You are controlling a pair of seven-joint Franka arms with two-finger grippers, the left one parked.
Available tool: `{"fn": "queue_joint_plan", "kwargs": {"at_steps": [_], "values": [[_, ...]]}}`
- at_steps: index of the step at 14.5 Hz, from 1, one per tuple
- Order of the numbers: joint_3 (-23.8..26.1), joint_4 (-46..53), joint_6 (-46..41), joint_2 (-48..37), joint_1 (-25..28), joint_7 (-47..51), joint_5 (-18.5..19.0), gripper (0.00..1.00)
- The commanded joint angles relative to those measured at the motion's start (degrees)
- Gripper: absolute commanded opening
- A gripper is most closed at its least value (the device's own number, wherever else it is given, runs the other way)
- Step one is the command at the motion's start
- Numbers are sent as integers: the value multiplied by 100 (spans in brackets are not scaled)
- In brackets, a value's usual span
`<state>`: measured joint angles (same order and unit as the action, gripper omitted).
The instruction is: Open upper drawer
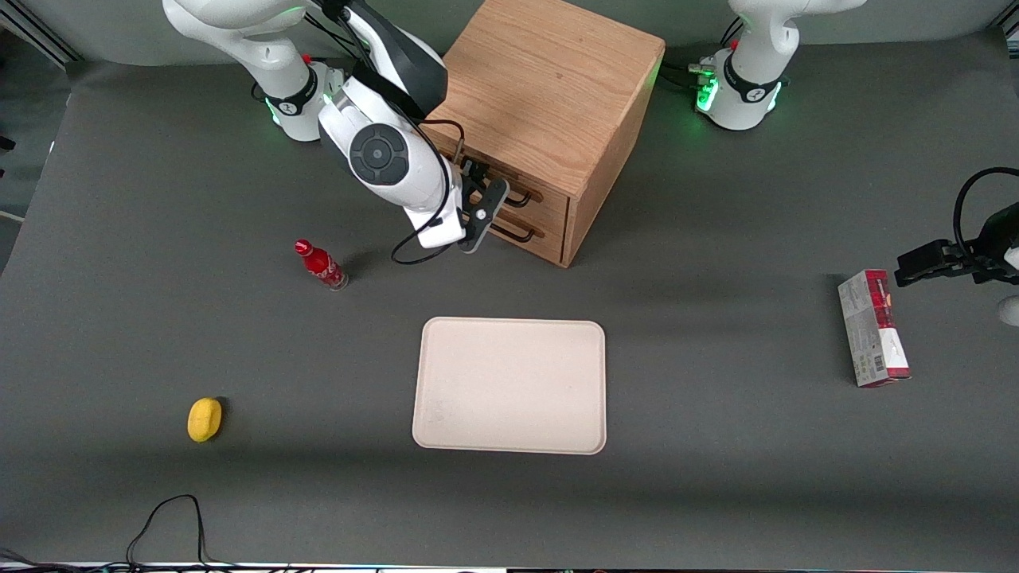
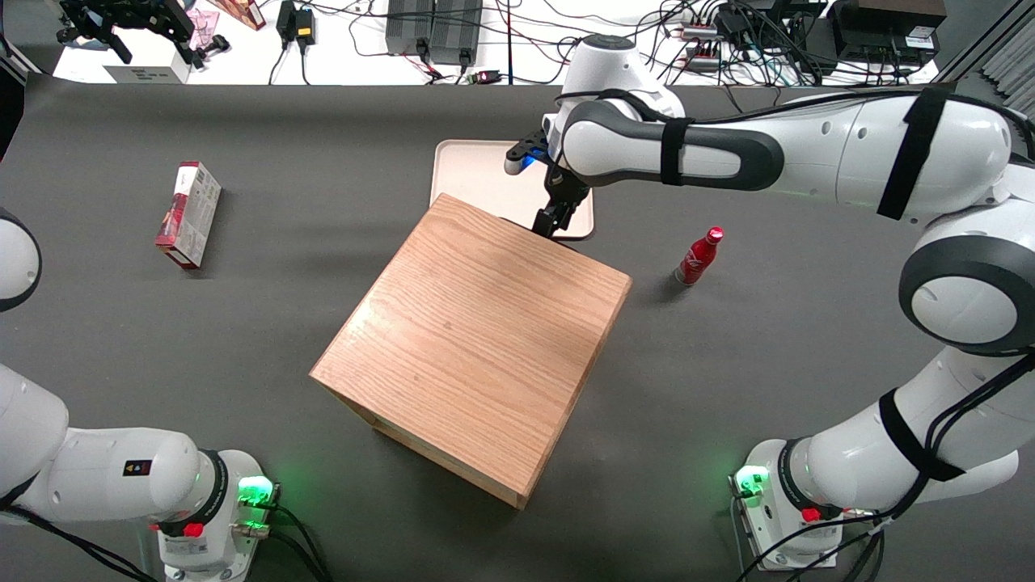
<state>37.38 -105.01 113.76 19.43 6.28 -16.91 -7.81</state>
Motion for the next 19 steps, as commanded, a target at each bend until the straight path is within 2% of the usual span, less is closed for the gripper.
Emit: {"fn": "queue_joint_plan", "kwargs": {"at_steps": [1,4,10,14,17,18,19], "values": [[-20,103,164,87,-48,-93,367,100],[-195,357,156,201,-92,-137,535,100],[-1091,1288,112,596,-101,-1051,596,100],[-1399,1939,112,992,-101,-1104,596,100],[-1548,2037,103,967,-101,-1052,605,100],[-1688,2055,103,914,-92,-1034,692,100],[-1751,2168,94,861,-92,-1034,972,100]]}}
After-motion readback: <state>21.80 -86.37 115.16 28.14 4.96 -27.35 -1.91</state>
